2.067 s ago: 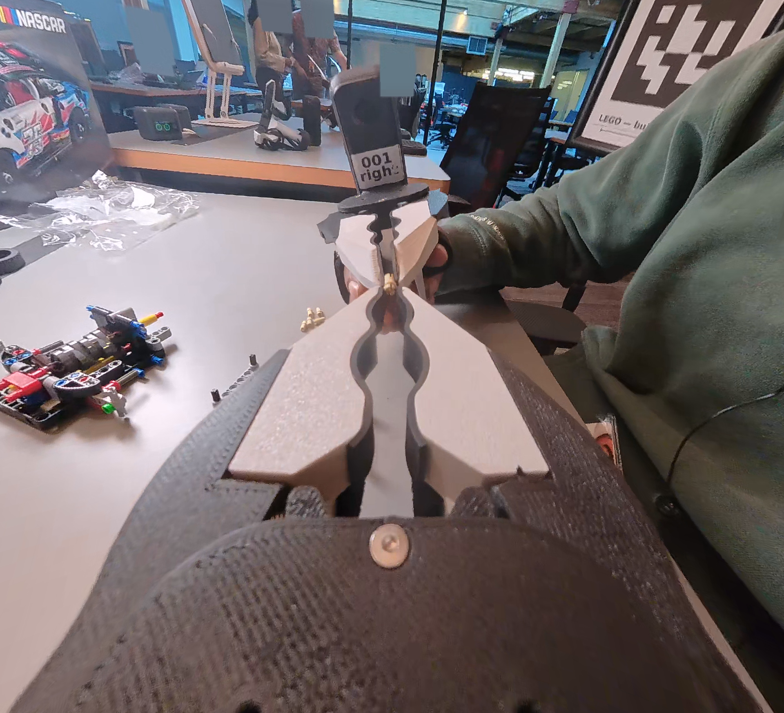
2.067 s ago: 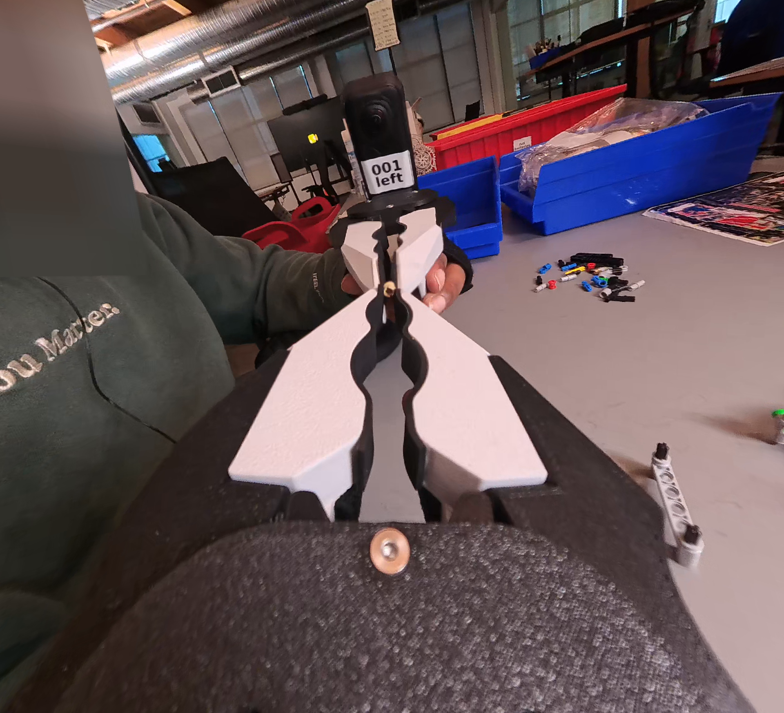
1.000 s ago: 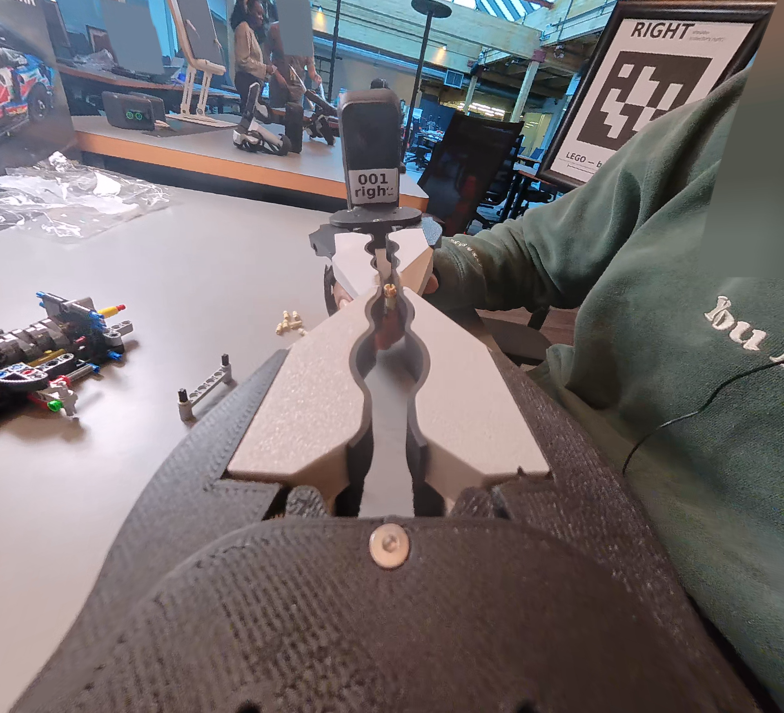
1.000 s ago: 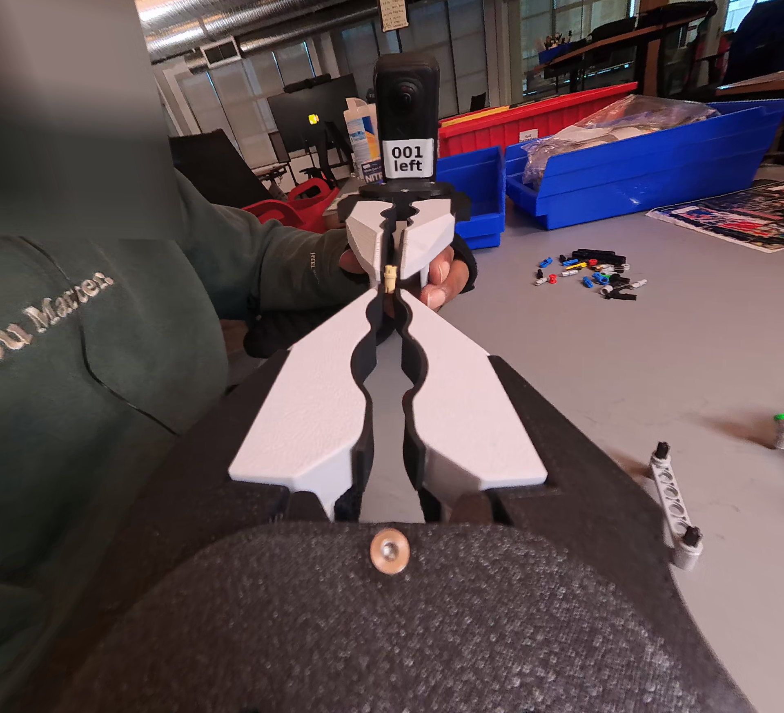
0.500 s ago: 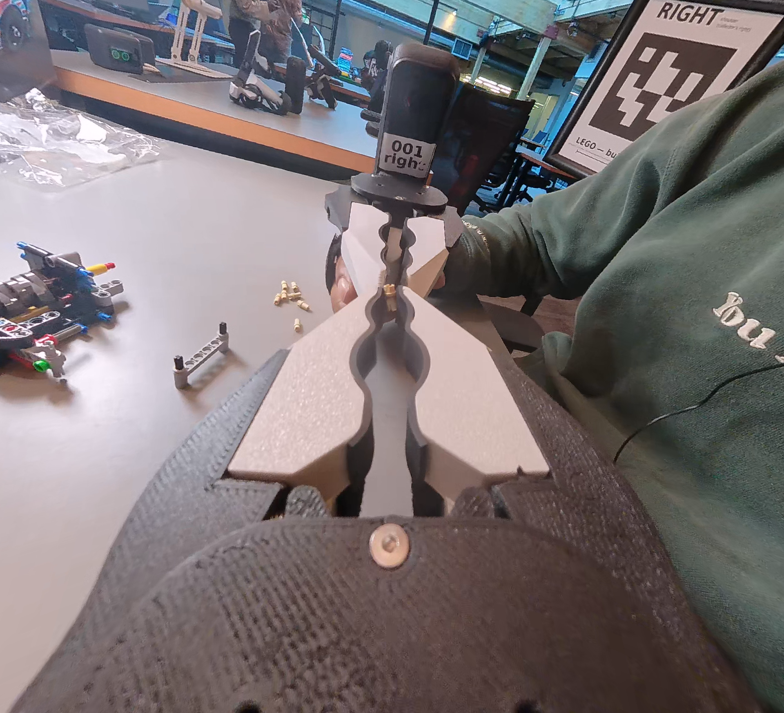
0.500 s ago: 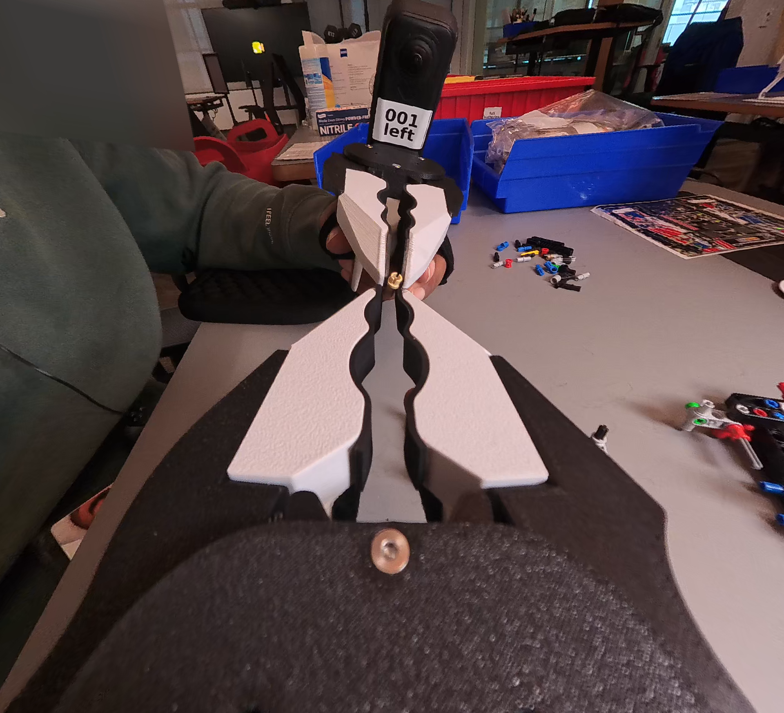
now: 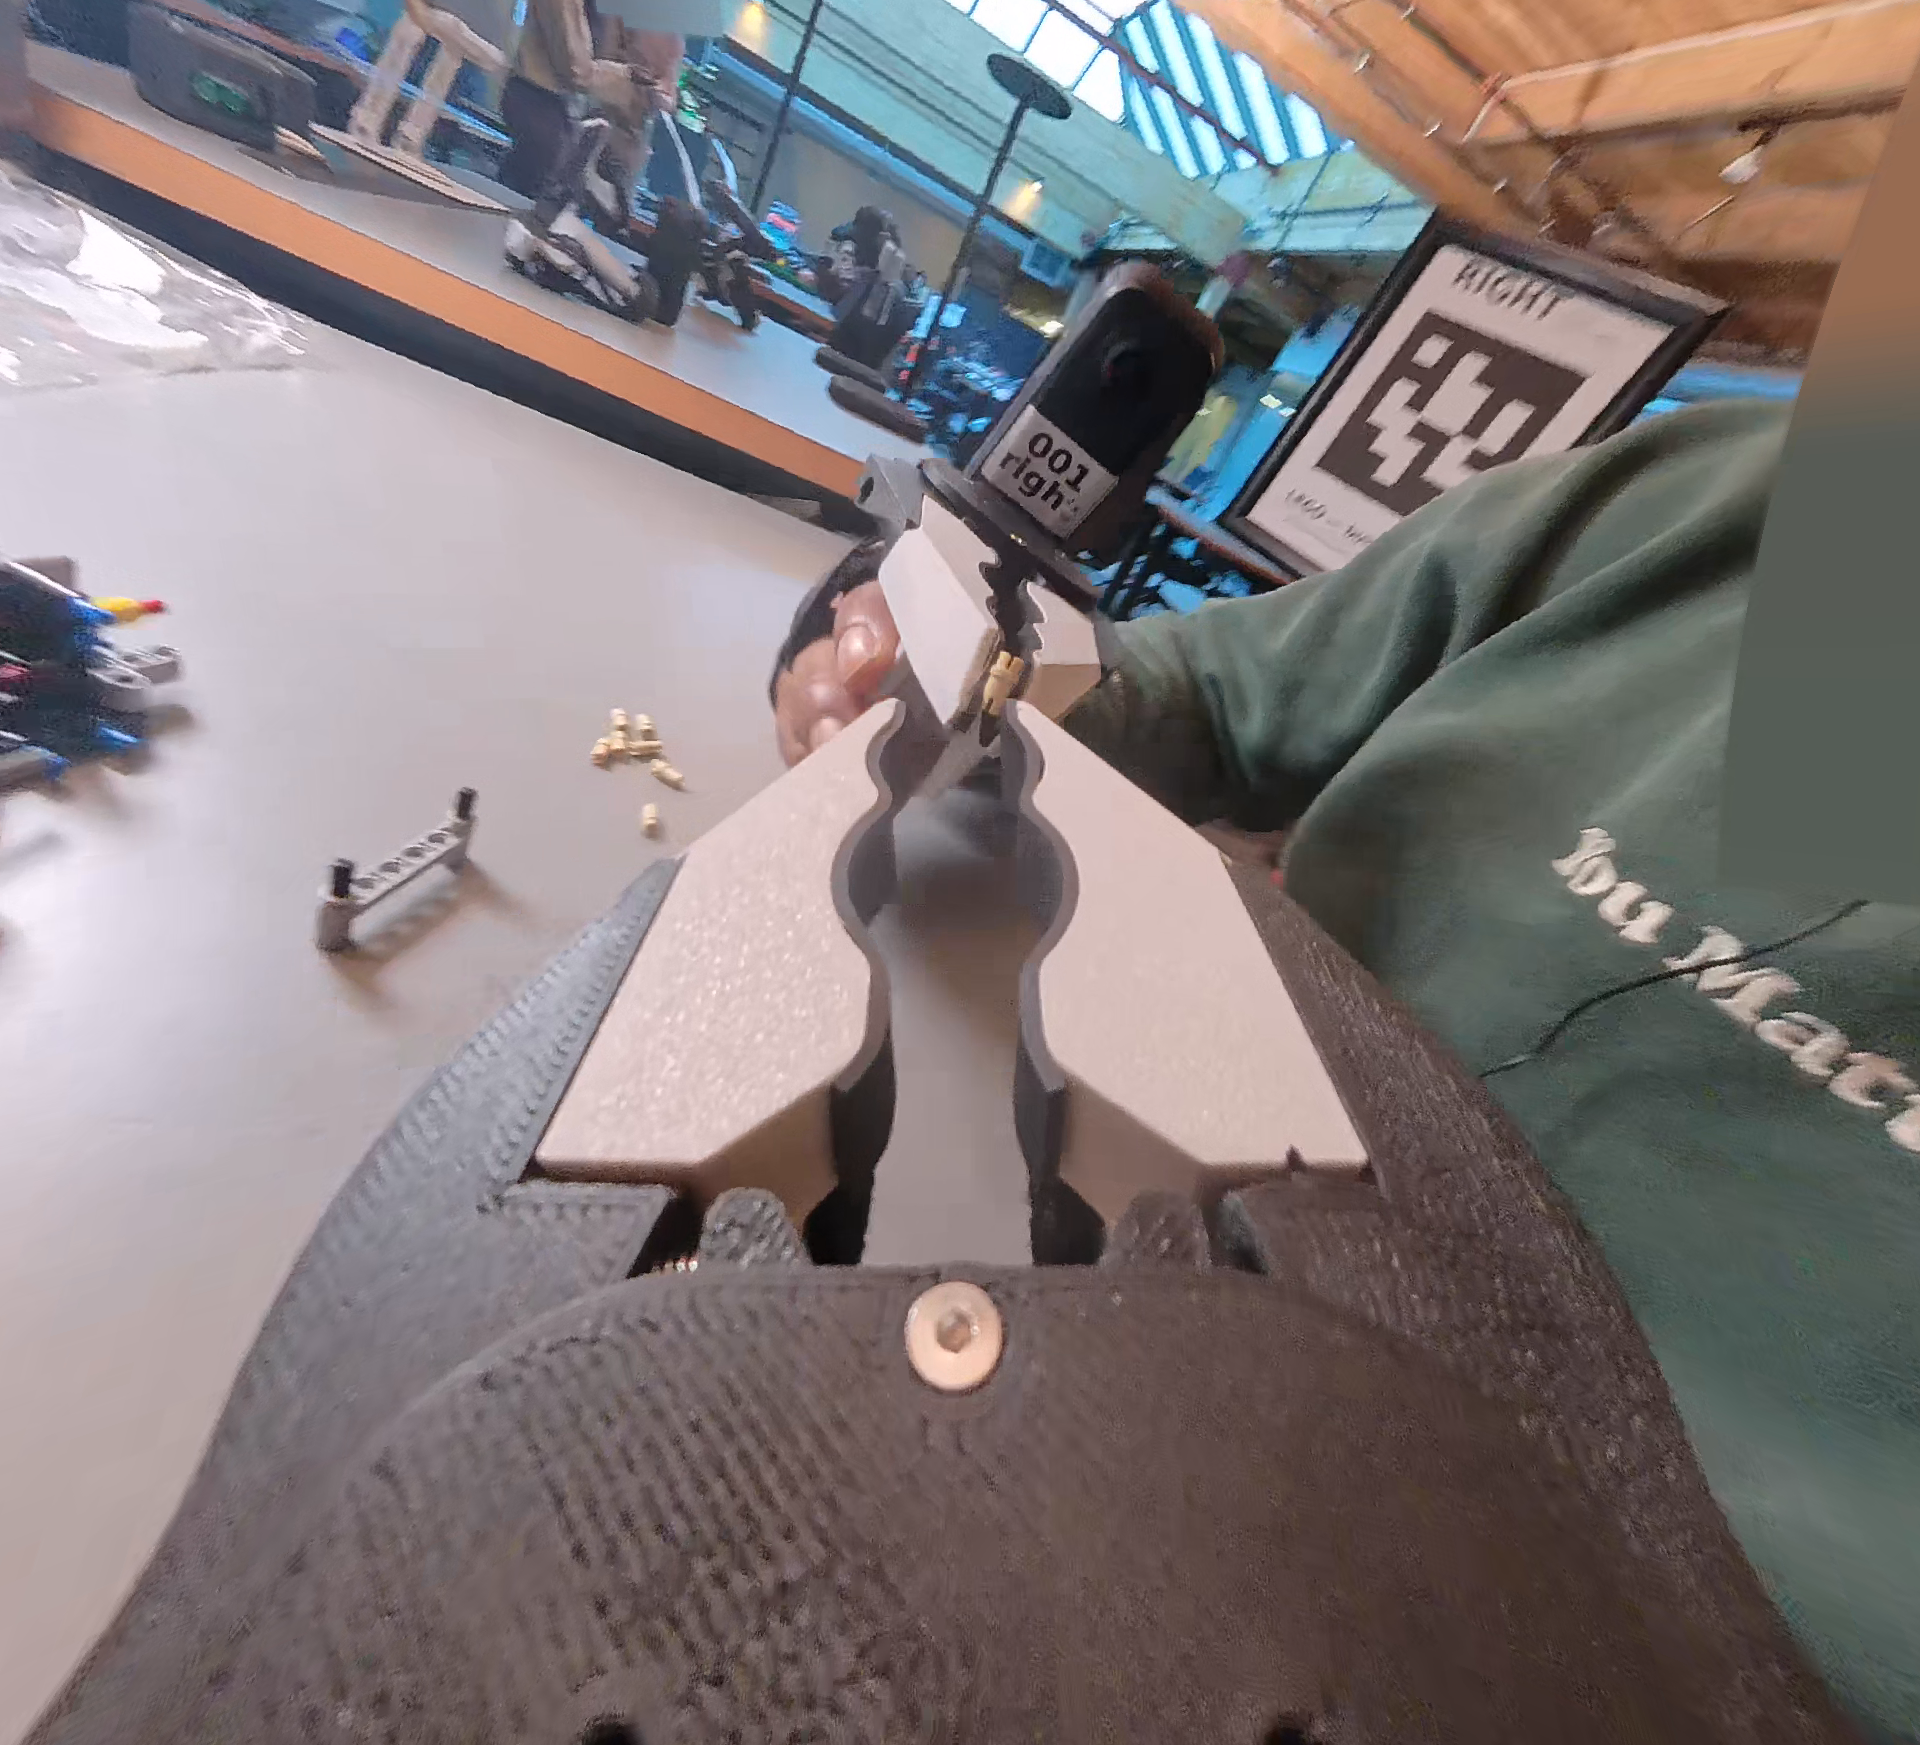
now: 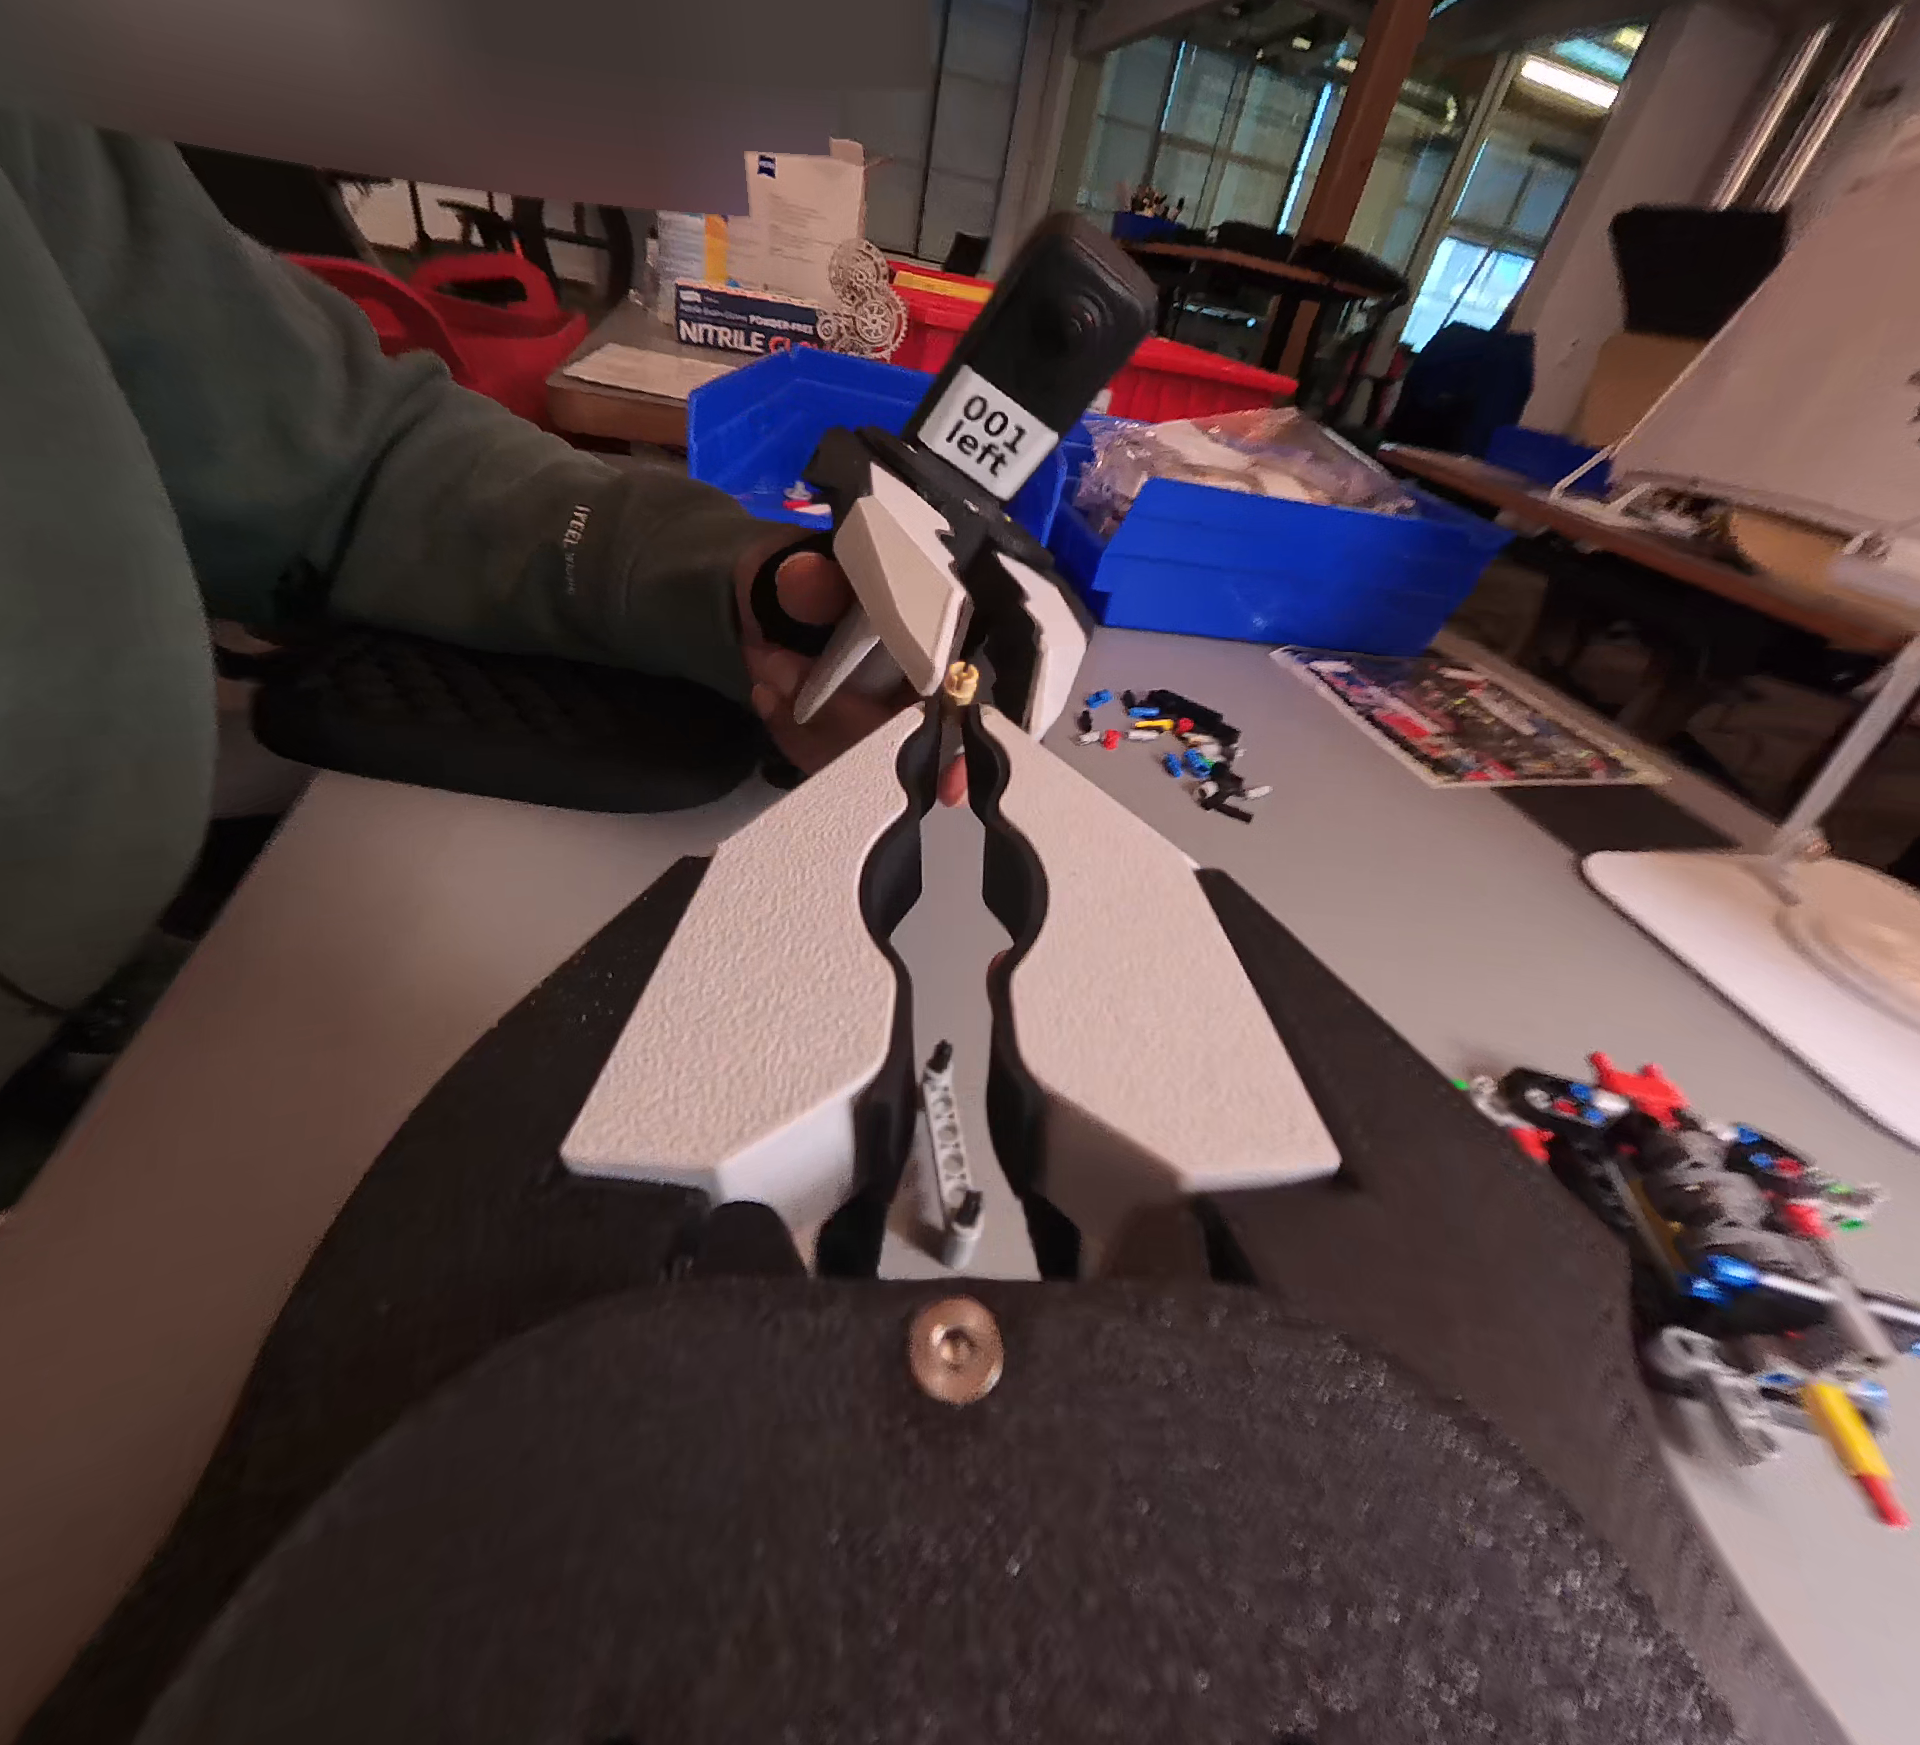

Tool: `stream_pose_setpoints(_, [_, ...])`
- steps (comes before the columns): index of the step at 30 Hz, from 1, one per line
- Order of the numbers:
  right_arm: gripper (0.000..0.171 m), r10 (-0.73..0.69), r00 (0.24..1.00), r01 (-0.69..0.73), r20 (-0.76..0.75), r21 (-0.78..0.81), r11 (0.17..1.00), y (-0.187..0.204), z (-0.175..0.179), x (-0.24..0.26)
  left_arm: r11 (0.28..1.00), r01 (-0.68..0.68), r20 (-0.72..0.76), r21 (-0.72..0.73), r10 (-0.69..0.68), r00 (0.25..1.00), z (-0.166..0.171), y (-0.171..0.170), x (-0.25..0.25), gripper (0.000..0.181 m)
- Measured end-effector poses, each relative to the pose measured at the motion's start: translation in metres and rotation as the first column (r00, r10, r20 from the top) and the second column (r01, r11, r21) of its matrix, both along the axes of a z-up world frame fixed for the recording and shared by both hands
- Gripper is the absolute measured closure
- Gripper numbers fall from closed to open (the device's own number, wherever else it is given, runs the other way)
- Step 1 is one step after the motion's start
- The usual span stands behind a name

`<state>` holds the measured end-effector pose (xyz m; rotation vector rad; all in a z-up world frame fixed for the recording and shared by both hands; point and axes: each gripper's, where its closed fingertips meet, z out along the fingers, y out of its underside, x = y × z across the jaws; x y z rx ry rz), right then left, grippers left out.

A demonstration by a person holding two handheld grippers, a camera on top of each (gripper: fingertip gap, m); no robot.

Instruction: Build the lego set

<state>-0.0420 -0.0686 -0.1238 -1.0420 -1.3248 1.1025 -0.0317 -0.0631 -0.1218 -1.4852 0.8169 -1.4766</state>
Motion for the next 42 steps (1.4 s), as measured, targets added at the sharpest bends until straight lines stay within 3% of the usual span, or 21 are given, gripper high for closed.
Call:
stream_pose_setpoints(7, [0.169, -0.069, 0.998, 0.07, -0.014, 0.337, 0.939, -0.014, 0.004, -0.004, 0.974, 0.188, 0.1, -0.124, -0.176, 0.979, 0.005, -0.022, 0.007, 0.166])
stream_pose_setpoints(13, [0.168, -0.086, 0.996, 0.094, -0.038, 0.465, 0.881, -0.02, 0.008, -0.004, 0.946, 0.272, 0.172, -0.179, -0.242, 0.955, 0.011, -0.029, 0.006, 0.167])
stream_pose_setpoints(22, [0.168, -0.119, 0.991, 0.13, -0.055, 0.563, 0.816, -0.021, 0.01, -0.003, 0.931, 0.298, 0.202, -0.208, -0.257, 0.945, 0.012, -0.03, 0.006, 0.169])
stream_pose_setpoints(29, [0.162, -0.213, 0.975, 0.2, -0.064, 0.672, 0.713, -0.011, 0.006, -0.003, 0.943, 0.245, 0.171, -0.226, -0.209, 0.963, 0.006, -0.021, 0.006, 0.173])
stream_pose_setpoints(42, [0.163, -0.229, 0.972, 0.198, -0.049, 0.689, 0.697, -0.011, 0.003, -0.002, 0.944, 0.235, 0.15, -0.232, -0.204, 0.967, 0.003, -0.019, 0.006, 0.172])
